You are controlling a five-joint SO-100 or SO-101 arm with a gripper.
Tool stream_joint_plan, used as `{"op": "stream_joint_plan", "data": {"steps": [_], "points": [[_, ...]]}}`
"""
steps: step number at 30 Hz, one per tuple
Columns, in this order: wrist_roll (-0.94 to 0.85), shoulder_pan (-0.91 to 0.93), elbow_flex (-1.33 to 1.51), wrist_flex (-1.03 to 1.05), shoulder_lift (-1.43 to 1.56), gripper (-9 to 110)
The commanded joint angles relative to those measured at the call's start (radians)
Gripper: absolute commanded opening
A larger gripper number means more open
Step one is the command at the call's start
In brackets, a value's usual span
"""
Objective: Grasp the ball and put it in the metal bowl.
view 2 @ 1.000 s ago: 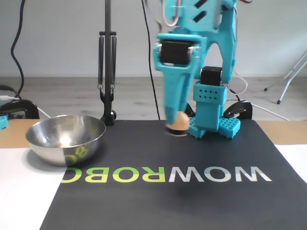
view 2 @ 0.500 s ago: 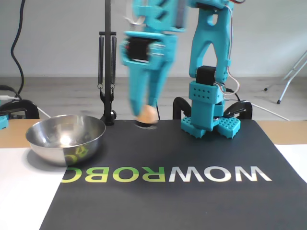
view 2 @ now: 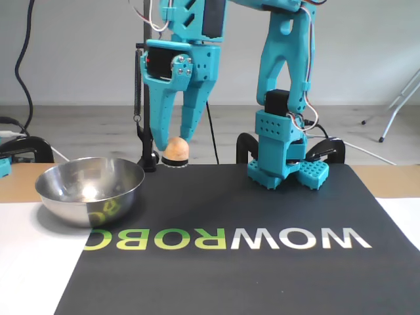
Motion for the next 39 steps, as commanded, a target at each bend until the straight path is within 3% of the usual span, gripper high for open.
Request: {"op": "stream_joint_plan", "data": {"steps": [1,10,39], "points": [[0.003,0.02,-0.041,-0.009,0.028,31],[0.002,0.1,-0.043,-0.011,0.015,32],[0.002,0.339,-0.508,-0.008,-0.445,32]]}}
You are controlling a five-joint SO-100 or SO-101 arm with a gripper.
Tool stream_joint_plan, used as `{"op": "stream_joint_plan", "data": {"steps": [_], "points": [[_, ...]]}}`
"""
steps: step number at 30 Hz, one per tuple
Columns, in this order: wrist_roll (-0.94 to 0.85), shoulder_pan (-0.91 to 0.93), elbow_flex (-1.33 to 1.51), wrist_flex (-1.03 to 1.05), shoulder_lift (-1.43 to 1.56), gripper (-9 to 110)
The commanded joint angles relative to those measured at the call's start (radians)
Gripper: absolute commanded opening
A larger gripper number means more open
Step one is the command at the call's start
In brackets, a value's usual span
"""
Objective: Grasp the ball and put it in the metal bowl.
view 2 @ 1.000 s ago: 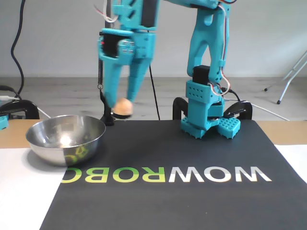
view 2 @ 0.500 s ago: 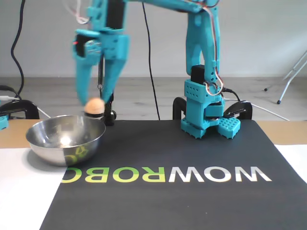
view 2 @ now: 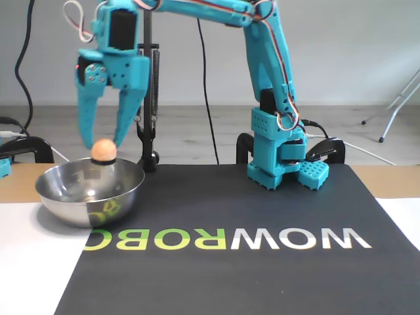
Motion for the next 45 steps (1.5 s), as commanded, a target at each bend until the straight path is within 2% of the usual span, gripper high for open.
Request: {"op": "stream_joint_plan", "data": {"steps": [1,13,45], "points": [[0.003,0.021,-0.075,-0.005,-0.02,32],[0.003,0.075,-0.183,-0.005,-0.127,32],[0.003,0.077,-0.179,-0.006,-0.137,32]]}}
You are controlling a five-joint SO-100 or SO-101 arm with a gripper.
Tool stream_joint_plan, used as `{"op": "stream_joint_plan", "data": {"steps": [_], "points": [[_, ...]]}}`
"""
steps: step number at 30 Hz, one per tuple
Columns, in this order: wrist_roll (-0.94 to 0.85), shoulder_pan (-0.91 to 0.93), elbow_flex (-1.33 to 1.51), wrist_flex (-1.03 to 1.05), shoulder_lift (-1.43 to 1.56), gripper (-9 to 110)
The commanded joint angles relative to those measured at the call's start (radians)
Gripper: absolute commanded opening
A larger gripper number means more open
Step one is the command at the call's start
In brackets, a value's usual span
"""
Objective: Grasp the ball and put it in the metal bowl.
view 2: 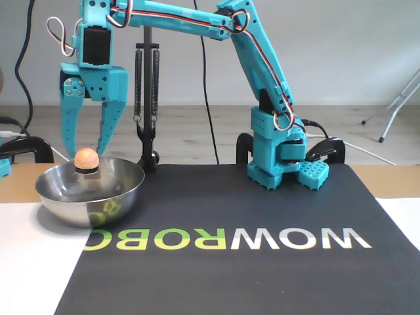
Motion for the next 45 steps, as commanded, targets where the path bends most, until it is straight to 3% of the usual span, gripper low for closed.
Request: {"op": "stream_joint_plan", "data": {"steps": [1,17,23,45], "points": [[0.003,-0.002,-0.04,-0.006,0.006,32],[0.003,-0.002,-0.041,-0.006,0.006,32],[0.003,-0.002,-0.037,-0.003,0.006,51],[0.003,-0.002,-0.035,0.005,0.006,50]]}}
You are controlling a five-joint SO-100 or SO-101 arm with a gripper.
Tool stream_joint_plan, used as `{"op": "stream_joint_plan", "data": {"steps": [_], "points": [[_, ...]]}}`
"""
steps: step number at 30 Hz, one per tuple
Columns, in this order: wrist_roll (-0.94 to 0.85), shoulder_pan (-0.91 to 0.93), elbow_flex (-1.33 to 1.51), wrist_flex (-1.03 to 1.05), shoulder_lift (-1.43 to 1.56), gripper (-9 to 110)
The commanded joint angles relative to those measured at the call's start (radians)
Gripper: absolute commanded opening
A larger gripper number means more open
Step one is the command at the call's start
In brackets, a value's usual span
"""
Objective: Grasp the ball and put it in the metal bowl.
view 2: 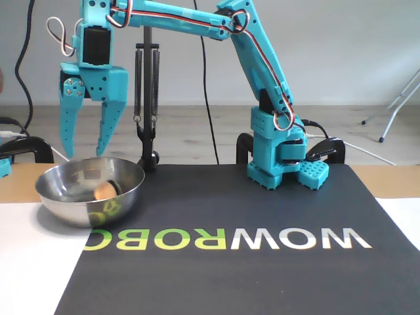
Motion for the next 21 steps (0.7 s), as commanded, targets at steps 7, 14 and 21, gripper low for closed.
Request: {"op": "stream_joint_plan", "data": {"steps": [7,14,21], "points": [[0.003,-0.002,-0.035,0.006,0.006,50],[0.003,-0.002,-0.034,0.006,0.006,48],[-0.075,0.0,-0.031,0.02,0.006,7]]}}
